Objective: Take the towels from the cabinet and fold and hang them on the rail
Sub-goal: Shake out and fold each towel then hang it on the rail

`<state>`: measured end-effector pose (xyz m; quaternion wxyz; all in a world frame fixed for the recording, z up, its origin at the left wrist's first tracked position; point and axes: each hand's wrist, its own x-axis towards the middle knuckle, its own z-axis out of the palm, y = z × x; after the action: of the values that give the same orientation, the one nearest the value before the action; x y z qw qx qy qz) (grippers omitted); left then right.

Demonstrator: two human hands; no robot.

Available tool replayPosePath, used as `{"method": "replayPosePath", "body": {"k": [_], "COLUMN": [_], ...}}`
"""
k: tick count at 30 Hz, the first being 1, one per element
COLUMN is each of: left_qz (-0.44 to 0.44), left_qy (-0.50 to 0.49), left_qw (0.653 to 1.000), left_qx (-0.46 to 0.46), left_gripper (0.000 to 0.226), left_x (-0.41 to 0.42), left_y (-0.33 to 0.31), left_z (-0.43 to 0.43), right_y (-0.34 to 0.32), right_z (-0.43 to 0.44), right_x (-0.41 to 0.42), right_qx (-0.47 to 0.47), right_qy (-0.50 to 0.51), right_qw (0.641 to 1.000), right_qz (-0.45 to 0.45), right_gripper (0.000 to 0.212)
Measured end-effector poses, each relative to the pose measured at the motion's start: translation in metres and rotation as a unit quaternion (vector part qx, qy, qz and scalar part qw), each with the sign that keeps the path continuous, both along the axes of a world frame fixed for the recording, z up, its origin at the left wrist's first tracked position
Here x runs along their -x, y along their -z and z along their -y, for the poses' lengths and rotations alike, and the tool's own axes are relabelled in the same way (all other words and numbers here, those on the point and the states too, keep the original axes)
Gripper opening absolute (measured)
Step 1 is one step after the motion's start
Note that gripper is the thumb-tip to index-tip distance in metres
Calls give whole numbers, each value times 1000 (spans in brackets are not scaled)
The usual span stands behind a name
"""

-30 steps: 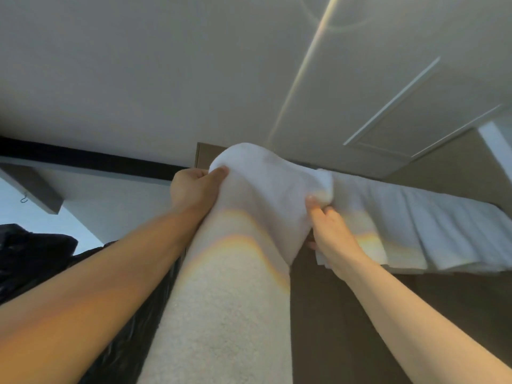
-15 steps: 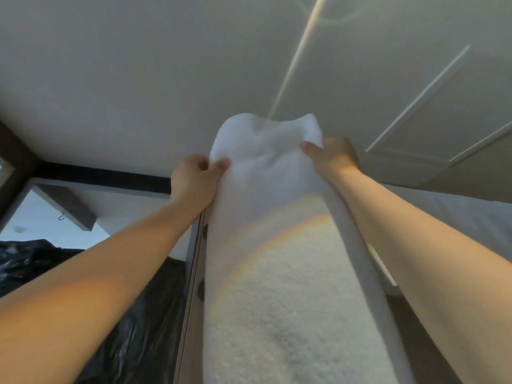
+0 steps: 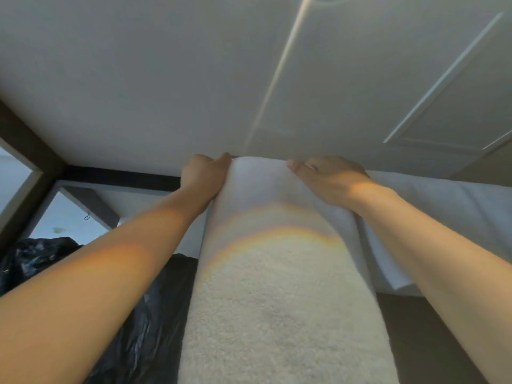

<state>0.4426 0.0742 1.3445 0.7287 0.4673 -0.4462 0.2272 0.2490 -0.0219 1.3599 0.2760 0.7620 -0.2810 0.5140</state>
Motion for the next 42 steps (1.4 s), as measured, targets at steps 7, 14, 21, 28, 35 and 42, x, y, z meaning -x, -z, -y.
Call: {"method": "replayPosePath", "body": {"k": [7,14,21,28,35,42], "left_qz": [53,10,19,42,53,88], "left_qy": [79,92,74,45,-4,-117], "left_qw": [995,993,994,996,996,984], "left_qx": [-43,72,79,64,67,-101], "left_gripper": [60,56,46,32,30,44], "left_x": [-12,3,1,-2,3,2], "left_y": [35,32,31,27,-8,-25], "left_z": [-14,-10,-9,-7,-8,-2], "right_y": [-5,30,87,81,20,-6], "right_z": [-6,-10,-11,-14,-14,-8], "right_x": [0,14,38,29,23,11], "right_qx": [-34,23,-62,-337,-82,-35], "right_qy": [-20,-130,-106,-427,-223,25], "right_qw": [999,981,973,806,934,990], "right_qz": [-6,139,197,233,266,135], "right_gripper": [63,49,42,33,32,36]}}
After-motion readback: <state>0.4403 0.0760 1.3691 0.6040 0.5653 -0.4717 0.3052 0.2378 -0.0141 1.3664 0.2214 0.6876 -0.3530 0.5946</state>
